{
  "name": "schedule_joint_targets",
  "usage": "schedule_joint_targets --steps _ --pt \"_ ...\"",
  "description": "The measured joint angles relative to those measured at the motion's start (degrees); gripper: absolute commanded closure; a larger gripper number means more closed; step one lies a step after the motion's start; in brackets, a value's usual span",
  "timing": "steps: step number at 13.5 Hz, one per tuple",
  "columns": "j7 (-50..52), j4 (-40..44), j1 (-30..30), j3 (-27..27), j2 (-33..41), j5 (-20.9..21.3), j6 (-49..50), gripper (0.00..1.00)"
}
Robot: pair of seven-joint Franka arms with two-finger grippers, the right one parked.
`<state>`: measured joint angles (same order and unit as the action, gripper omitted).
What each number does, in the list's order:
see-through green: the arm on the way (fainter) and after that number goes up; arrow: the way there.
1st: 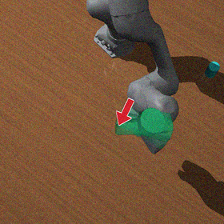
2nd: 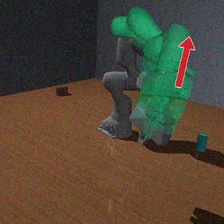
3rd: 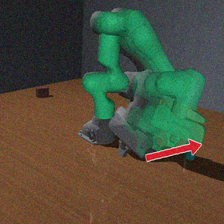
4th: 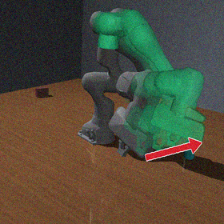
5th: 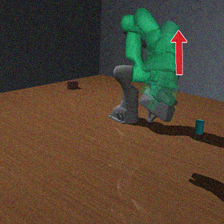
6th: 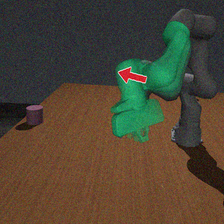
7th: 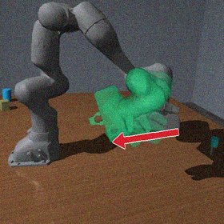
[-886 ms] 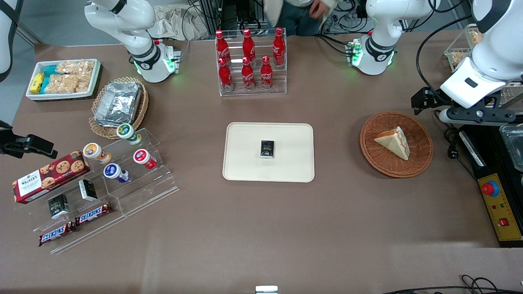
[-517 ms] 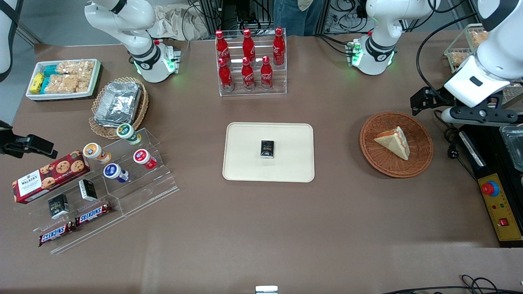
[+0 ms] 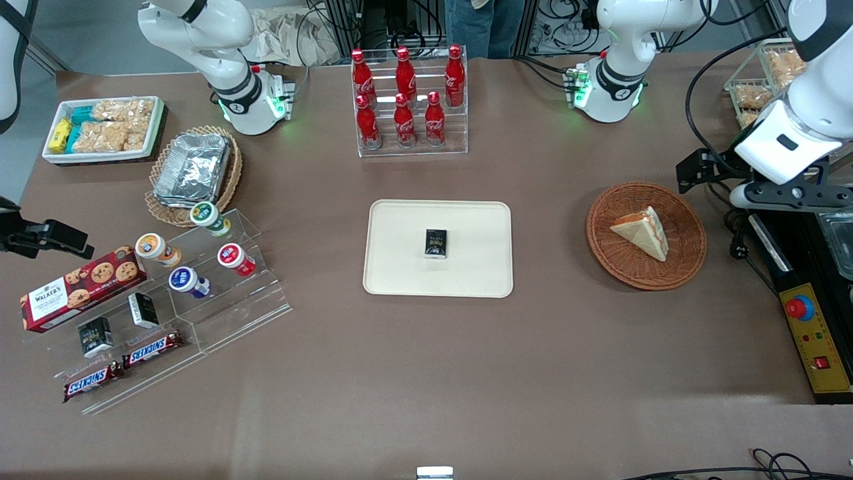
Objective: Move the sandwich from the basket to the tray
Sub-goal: 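Move the left gripper over the wicker basket holding the sandwich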
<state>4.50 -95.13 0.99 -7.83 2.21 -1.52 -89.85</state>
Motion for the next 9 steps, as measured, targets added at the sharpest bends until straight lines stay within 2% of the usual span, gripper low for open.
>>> schedule_joint_targets --steps 6,9 --pt "22.23 -6.54 1.61 0.2 3.46 0.0 2.07 0.0" --pt "28.51 -9.02 1.77 0.2 4.84 0.0 1.84 0.0"
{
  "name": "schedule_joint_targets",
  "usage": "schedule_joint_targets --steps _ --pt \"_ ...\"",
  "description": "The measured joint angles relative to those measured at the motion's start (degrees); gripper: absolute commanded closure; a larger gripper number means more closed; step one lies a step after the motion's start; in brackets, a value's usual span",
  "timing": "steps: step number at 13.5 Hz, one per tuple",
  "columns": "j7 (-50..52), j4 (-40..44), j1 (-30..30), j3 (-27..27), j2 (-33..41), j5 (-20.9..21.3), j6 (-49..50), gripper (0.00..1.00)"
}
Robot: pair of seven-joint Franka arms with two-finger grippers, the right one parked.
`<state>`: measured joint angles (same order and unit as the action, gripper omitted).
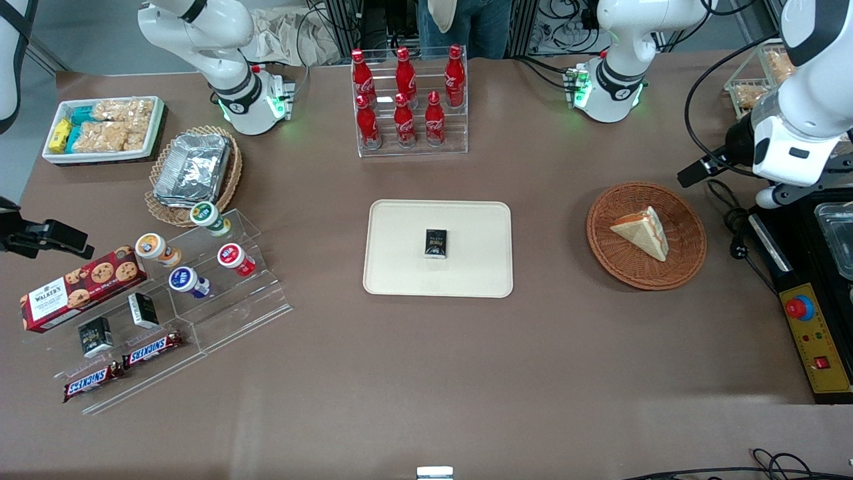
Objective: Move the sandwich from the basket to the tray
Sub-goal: 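Move the left gripper over the wicker basket holding the sandwich, then lower the open left gripper around the wrapped sandwich wedge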
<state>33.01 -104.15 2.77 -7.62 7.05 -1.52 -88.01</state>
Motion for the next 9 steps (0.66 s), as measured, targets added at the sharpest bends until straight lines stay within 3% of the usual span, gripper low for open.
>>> schedule_joint_targets --steps 3,9 --pt "2.45 -4.31 1.25 0.04 2.03 0.0 -3.1 0.0" --pt "5.84 -20.93 2.09 0.05 10.38 0.0 -13.52 0.0"
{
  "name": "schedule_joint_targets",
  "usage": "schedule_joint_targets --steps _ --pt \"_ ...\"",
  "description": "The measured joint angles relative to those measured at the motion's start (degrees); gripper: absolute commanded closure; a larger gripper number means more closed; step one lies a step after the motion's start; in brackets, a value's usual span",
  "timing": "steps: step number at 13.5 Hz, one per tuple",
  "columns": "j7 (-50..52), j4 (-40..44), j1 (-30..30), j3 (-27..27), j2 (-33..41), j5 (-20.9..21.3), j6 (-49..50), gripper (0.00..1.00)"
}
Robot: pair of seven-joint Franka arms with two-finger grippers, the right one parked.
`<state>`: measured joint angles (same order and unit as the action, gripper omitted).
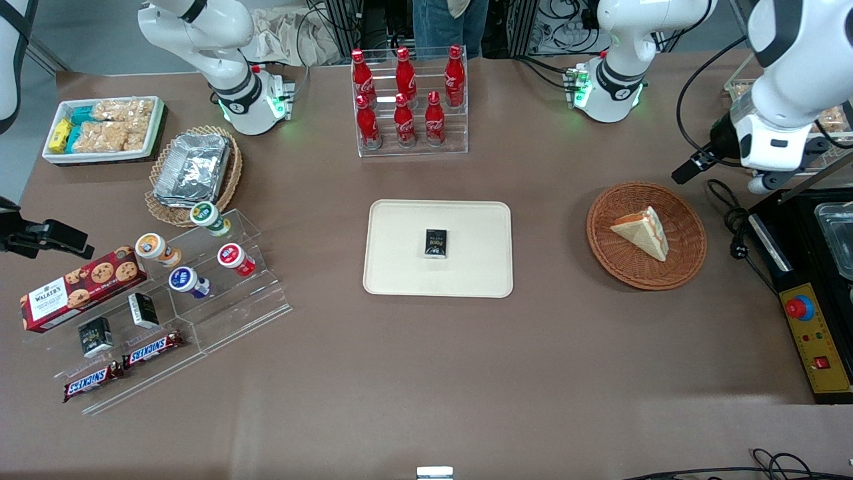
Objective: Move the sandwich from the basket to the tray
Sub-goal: 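Lower the open left gripper around the wrapped sandwich wedge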
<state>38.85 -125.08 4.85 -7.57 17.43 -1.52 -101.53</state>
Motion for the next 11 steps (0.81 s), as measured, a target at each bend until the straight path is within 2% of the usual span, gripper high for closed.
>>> schedule_joint_targets --steps 4,11 --pt "5.58 -7.32 0.02 -0.16 -1.26 0.6 -9.24 0.0" --pt "6.47 -22.29 1.73 -0.13 -2.23 0.7 -29.51 0.0"
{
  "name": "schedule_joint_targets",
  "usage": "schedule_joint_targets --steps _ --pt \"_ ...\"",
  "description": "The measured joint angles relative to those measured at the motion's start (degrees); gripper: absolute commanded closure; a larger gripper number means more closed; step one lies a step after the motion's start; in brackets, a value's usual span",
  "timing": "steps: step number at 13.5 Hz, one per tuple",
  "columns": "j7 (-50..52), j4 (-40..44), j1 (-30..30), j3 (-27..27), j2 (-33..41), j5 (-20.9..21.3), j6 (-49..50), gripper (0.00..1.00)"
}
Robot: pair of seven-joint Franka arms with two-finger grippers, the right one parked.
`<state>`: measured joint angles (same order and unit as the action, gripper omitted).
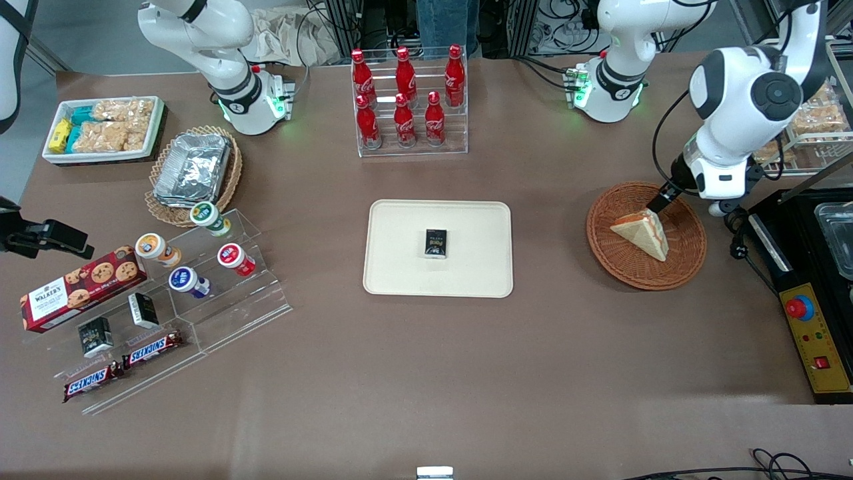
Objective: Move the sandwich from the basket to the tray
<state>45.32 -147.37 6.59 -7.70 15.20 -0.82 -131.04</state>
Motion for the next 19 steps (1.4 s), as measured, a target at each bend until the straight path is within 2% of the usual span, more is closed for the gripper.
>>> schedule_joint_targets --steps 6,11,17,19 --pt "0.45 -4.67 3.51 0.05 -7.66 -0.02 -14.82 0.0" --pt "0.5 -7.31 3.85 0.05 -14.16 -0.16 -25.77 0.0" --pt "0.55 -7.07 3.85 0.05 -14.71 -0.18 -26.2 0.0" --pt "0.55 -5.64 3.85 0.03 -11.92 -0.18 -19.83 0.0"
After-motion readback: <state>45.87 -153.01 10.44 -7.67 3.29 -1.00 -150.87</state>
